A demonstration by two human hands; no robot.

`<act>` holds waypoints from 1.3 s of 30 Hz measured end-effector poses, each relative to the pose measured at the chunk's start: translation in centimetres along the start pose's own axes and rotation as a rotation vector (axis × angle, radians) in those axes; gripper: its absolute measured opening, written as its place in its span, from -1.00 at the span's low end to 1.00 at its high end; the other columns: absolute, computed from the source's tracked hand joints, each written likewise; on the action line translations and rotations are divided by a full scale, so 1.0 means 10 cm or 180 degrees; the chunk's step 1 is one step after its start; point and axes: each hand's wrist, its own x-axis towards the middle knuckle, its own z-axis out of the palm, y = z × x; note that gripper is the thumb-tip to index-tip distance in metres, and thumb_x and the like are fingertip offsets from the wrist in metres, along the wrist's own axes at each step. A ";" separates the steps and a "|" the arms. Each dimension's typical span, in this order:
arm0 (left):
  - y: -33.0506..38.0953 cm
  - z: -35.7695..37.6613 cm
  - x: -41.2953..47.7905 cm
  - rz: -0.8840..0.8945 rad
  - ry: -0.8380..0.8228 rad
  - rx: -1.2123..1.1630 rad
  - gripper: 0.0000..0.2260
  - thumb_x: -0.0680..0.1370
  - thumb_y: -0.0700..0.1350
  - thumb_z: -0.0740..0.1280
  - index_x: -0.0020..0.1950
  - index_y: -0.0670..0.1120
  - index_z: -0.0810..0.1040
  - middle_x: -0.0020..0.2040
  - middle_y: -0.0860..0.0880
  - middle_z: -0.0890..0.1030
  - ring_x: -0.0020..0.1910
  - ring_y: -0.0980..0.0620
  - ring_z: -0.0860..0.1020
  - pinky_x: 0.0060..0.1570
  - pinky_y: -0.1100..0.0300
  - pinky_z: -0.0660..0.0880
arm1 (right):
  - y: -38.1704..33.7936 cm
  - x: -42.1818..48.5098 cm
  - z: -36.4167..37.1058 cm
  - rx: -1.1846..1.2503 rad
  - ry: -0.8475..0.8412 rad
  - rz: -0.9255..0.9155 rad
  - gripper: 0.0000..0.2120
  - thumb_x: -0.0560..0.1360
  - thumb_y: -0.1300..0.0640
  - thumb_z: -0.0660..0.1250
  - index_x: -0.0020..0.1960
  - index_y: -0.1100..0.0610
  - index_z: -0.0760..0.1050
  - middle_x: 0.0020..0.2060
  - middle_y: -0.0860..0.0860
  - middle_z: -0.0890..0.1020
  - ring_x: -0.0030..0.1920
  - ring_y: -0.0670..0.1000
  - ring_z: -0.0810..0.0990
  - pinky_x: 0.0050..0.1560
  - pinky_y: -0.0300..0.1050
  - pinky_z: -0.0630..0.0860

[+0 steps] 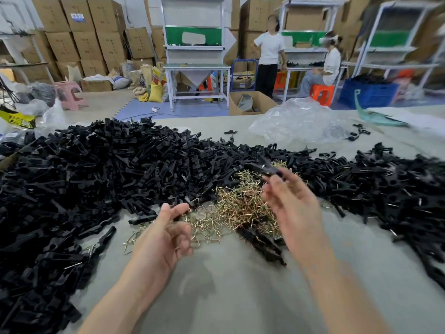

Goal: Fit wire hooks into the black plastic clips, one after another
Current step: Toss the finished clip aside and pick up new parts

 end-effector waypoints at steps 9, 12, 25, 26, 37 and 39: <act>-0.14 -0.24 -0.01 0.1738 0.1152 0.4652 -0.48 0.55 0.27 0.06 0.36 0.03 0.50 0.26 -0.06 0.53 0.28 -0.13 0.43 0.31 -0.12 0.33 | -0.48 0.16 -0.30 -0.1132 0.1287 -0.0576 -0.10 0.60 0.19 0.37 0.65 0.00 -0.23 0.08 0.07 0.67 -0.05 -0.07 0.71 0.00 -0.26 0.61; -0.18 -0.32 0.02 0.1104 0.0991 0.5138 -0.35 0.53 0.39 0.03 0.52 0.07 0.31 0.49 -0.13 0.33 0.48 -0.18 0.23 0.48 -0.16 0.16 | -0.09 -0.05 -0.09 -0.1728 0.0832 -0.0699 -0.30 0.64 0.21 0.28 0.63 -0.11 0.01 0.13 -0.06 0.67 0.00 -0.10 0.70 -0.07 -0.34 0.59; -0.17 -0.40 0.25 0.1306 0.1093 0.5070 -0.56 0.63 0.13 0.20 0.50 0.08 0.38 0.55 -0.12 0.28 0.52 -0.18 0.22 0.46 -0.11 0.14 | 0.93 -0.24 0.45 -0.3733 -0.1333 -0.0792 -0.62 0.67 0.21 0.18 0.43 -0.06 0.45 0.16 -0.19 0.58 0.21 -0.22 0.51 0.27 -0.32 0.41; -0.17 -0.39 0.25 0.1262 0.1085 0.5180 -0.56 0.64 0.15 0.16 0.52 0.10 0.35 0.56 -0.06 0.28 0.53 -0.13 0.21 0.47 -0.08 0.11 | 0.93 -0.23 0.44 -0.3633 -0.1289 -0.0737 -0.64 0.67 0.22 0.19 0.40 -0.04 0.48 0.14 -0.19 0.60 0.18 -0.22 0.53 0.24 -0.33 0.44; -0.08 -0.47 0.27 0.1890 0.1135 0.4700 -0.83 0.57 -0.24 0.37 0.15 -0.10 0.63 0.09 -0.02 0.56 0.06 -0.03 0.45 0.12 0.15 0.36 | 0.95 -0.15 0.41 -0.3114 -0.1051 -0.0344 -0.70 0.66 0.24 0.20 0.20 -0.06 0.61 0.07 -0.26 0.65 0.15 -0.34 0.56 0.08 -0.51 0.40; -0.08 -0.47 0.25 0.1888 0.1308 0.4725 -0.80 0.54 -0.22 0.39 0.16 -0.09 0.63 0.05 -0.03 0.55 0.04 -0.05 0.44 0.11 0.05 0.41 | 0.95 -0.15 0.41 -0.3089 -0.1070 -0.0316 -0.69 0.66 0.25 0.21 0.21 -0.05 0.62 0.09 -0.26 0.65 0.17 -0.34 0.55 0.11 -0.51 0.39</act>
